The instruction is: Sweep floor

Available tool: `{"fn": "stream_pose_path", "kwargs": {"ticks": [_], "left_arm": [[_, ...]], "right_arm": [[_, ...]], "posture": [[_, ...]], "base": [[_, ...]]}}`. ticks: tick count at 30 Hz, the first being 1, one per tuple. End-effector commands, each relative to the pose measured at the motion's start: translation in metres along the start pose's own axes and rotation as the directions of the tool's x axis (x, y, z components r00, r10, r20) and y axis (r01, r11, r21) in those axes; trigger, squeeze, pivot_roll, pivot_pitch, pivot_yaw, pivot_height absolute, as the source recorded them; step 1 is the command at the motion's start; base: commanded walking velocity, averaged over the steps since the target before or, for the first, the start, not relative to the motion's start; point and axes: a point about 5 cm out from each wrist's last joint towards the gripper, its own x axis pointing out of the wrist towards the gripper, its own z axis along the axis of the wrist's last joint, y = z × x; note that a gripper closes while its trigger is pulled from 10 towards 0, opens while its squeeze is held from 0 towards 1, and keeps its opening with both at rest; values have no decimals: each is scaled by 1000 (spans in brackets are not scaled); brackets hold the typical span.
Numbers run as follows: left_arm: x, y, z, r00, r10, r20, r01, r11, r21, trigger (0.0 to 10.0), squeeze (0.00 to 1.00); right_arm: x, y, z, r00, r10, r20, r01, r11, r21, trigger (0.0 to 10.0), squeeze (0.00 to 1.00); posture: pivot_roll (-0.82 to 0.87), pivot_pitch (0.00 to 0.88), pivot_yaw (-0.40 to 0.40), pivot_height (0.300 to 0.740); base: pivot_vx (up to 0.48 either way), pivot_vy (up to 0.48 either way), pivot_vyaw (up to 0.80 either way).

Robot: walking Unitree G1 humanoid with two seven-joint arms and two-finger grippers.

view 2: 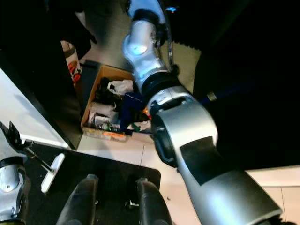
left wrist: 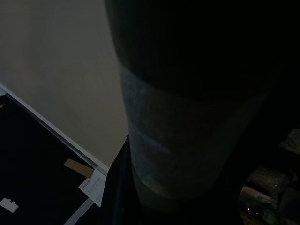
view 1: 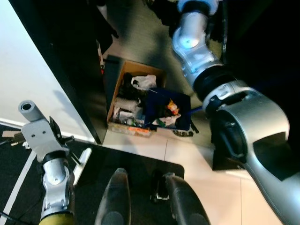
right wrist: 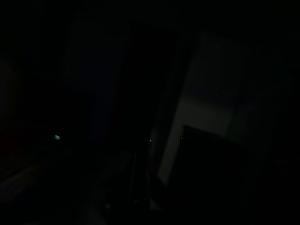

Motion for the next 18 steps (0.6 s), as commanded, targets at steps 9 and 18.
{"fn": "stream_pose_path", "kwargs": {"ticks": [9, 18], "left_arm": [[-11, 0, -8, 999, 19, -42, -20, 1000, -7, 10000, 0], [-10, -1, -10, 999, 20, -49, -20, 1000, -8, 10000, 0]], "right_arm": [[-8, 19, 14, 997, 48, 60, -51, 998, 48, 10000, 0], [-6, 16, 11, 997, 46, 57, -48, 998, 33, 10000, 0]], "posture": [[147, 230, -281, 731], [136, 221, -273, 731]], "base": [[0, 0, 0], [0, 0, 0]]}}
